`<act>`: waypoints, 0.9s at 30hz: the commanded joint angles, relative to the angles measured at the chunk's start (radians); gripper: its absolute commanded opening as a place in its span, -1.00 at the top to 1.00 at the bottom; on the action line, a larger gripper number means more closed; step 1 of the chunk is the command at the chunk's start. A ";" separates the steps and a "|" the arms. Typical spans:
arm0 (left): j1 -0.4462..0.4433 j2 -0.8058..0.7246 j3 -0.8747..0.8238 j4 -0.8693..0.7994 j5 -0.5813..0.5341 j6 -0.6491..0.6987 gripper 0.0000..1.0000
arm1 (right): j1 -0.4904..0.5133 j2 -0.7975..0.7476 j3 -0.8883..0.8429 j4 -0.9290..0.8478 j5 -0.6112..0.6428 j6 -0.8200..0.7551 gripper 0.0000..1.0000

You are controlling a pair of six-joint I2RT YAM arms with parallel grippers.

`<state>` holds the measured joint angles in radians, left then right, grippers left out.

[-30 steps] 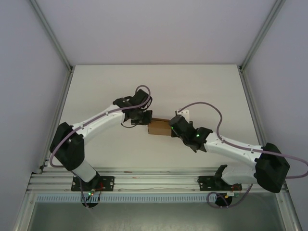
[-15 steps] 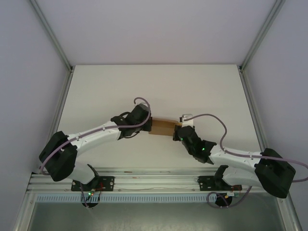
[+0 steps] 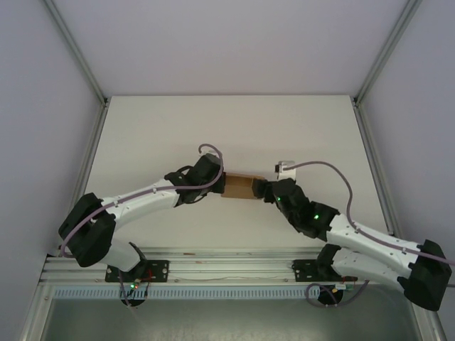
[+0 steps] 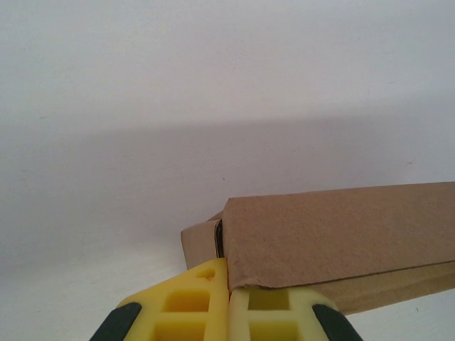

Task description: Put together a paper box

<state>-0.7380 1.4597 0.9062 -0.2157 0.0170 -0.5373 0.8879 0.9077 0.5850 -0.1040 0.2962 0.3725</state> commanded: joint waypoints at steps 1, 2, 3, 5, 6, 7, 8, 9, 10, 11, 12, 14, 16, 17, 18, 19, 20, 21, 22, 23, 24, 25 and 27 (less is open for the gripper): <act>-0.009 0.053 -0.021 -0.156 0.011 0.031 1.00 | -0.041 0.019 0.077 -0.147 0.038 0.076 -0.57; -0.012 0.052 -0.017 -0.155 0.010 0.033 1.00 | -0.060 0.036 0.097 -0.164 0.013 0.089 -0.55; -0.012 0.051 -0.013 -0.157 0.008 0.034 1.00 | -0.081 0.058 0.116 -0.180 -0.010 0.111 -0.52; -0.012 0.048 -0.010 -0.155 0.005 0.035 1.00 | -0.111 0.094 0.126 -0.183 -0.049 0.133 -0.45; -0.014 0.048 -0.008 -0.153 0.004 0.036 1.00 | -0.122 0.112 0.120 -0.168 -0.058 0.136 -0.40; -0.013 0.047 -0.007 -0.150 0.005 0.036 1.00 | -0.135 0.130 0.111 -0.153 -0.062 0.143 -0.35; -0.014 0.048 -0.007 -0.150 0.007 0.037 1.00 | -0.147 0.148 0.102 -0.138 -0.069 0.150 -0.30; -0.014 0.050 -0.007 -0.147 0.006 0.037 1.00 | -0.156 0.164 0.088 -0.119 -0.074 0.157 -0.26; -0.014 0.053 -0.005 -0.146 0.006 0.038 1.00 | -0.163 0.177 0.076 -0.105 -0.072 0.162 -0.23; -0.014 0.056 -0.001 -0.148 0.007 0.038 1.00 | -0.167 0.189 0.065 -0.095 -0.072 0.166 -0.17; -0.013 0.057 0.005 -0.153 0.007 0.042 1.00 | -0.168 0.199 0.048 -0.077 -0.079 0.163 -0.13; -0.014 0.056 0.018 -0.161 0.006 0.048 1.00 | -0.169 0.213 0.021 -0.053 -0.092 0.172 -0.09; -0.014 0.045 0.035 -0.171 0.023 0.076 1.00 | -0.170 0.222 -0.008 -0.033 -0.111 0.178 -0.06; -0.014 0.043 0.044 -0.180 0.025 0.081 1.00 | -0.169 0.225 -0.020 -0.026 -0.117 0.183 -0.05; -0.014 0.034 0.055 -0.190 0.022 0.090 0.86 | -0.170 0.228 -0.032 -0.021 -0.122 0.186 -0.02; -0.014 0.025 0.066 -0.204 0.023 0.103 0.71 | -0.170 0.230 -0.041 -0.026 -0.121 0.193 -0.01; -0.014 0.016 0.078 -0.221 0.020 0.109 0.59 | -0.170 0.232 -0.049 -0.026 -0.124 0.192 -0.01; -0.014 0.004 0.091 -0.239 0.020 0.121 0.48 | -0.169 0.235 -0.056 -0.030 -0.124 0.192 0.00; -0.014 -0.007 0.104 -0.255 0.024 0.136 0.35 | -0.169 0.236 -0.060 -0.035 -0.121 0.192 0.00; -0.015 -0.019 0.120 -0.282 0.030 0.144 0.22 | -0.170 0.239 -0.062 -0.040 -0.121 0.189 0.00; -0.013 -0.032 0.135 -0.305 0.040 0.154 0.10 | -0.170 0.240 -0.063 -0.051 -0.121 0.189 0.01; -0.014 -0.044 0.149 -0.326 0.045 0.164 0.03 | -0.170 0.240 -0.061 -0.059 -0.123 0.185 0.00; -0.012 -0.073 0.170 -0.352 0.059 0.173 -0.11 | -0.169 0.240 -0.059 -0.070 -0.128 0.178 0.02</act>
<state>-0.7399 1.4487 1.0172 -0.4782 0.0391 -0.4091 0.7162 1.1225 0.5533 -0.0860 0.1898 0.5579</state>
